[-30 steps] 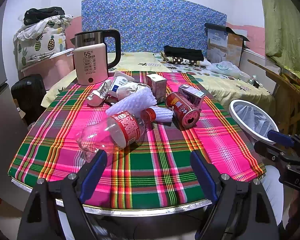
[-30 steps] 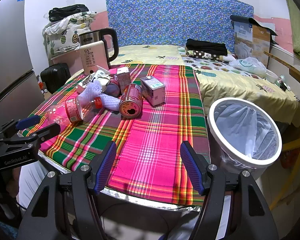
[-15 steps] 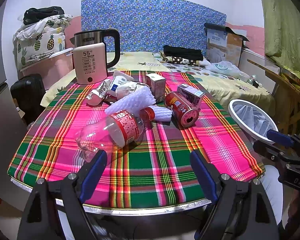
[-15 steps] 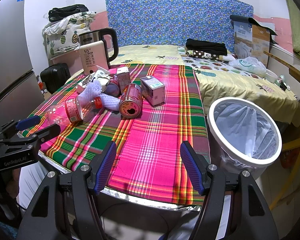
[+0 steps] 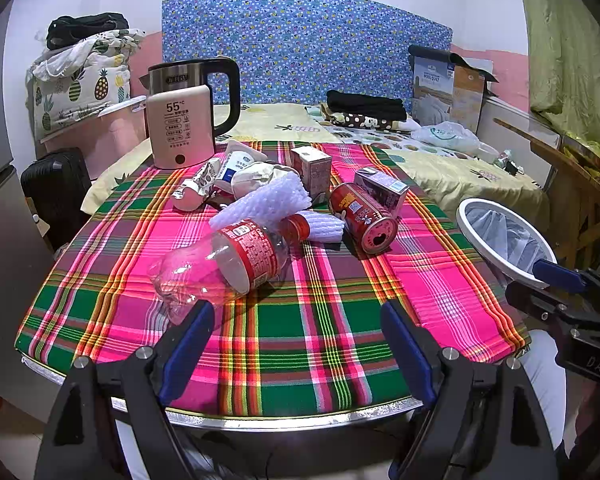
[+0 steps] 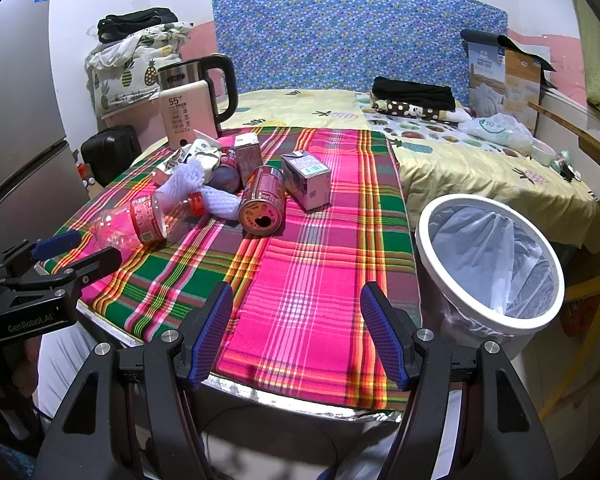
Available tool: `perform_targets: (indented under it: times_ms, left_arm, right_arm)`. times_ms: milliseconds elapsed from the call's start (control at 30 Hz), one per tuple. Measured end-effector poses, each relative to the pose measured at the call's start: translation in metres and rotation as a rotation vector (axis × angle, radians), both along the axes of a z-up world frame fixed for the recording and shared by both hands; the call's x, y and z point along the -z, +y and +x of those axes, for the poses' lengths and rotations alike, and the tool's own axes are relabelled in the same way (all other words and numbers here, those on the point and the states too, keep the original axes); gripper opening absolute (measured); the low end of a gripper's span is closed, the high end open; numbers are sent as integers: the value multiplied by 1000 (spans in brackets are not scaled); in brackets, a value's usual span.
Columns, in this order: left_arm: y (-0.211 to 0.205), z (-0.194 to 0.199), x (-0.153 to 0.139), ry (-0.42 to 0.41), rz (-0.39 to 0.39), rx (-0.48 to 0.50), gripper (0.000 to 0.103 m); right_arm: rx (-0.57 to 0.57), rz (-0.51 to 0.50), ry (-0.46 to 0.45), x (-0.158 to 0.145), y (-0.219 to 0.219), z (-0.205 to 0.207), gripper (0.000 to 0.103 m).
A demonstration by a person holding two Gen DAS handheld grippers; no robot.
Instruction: Collect trash
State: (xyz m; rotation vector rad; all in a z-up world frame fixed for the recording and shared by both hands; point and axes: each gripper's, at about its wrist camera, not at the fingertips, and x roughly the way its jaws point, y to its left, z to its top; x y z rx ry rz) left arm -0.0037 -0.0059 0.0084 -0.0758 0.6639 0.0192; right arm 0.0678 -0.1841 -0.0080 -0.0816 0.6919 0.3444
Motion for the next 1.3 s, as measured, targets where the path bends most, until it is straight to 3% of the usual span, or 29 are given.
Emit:
perform_targets:
  times_ms: [333,633,1133,1300]
  left_arm:
    - [0,0,0,0,1,4,86]
    - [15,8,-2,-2,-44,10,86]
    - [63,56,7,-1,61,18,86]
    - [71,69,17,31,52,48,86]
  right_arm:
    - [-3,3,1,0,0,1,68]
    - [-40,17,9,1,12,15,68]
    - [-93,7,44,8,43,53,68]
    - [-94,8,63,12,51,70,68]
